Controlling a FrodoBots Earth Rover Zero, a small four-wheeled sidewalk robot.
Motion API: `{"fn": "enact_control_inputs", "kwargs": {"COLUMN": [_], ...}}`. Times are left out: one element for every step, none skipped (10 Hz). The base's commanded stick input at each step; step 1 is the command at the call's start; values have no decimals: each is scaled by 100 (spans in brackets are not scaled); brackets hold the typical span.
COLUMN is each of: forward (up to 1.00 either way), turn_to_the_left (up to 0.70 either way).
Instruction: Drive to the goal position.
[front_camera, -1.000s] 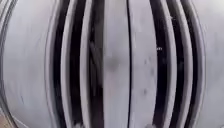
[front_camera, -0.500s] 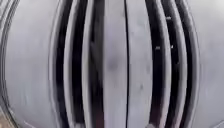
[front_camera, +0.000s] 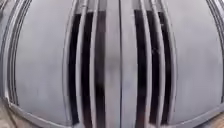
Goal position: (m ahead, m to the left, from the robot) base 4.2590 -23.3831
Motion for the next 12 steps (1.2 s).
{"fn": "enact_control_inputs", "kwargs": {"forward": [-4, 2, 2, 3, 2, 3, 3, 2, 3, 2, 2, 3], "turn_to_the_left": [0, 0, 0, 0, 0, 0, -34, -45, -45, -45, -45, -45]}}
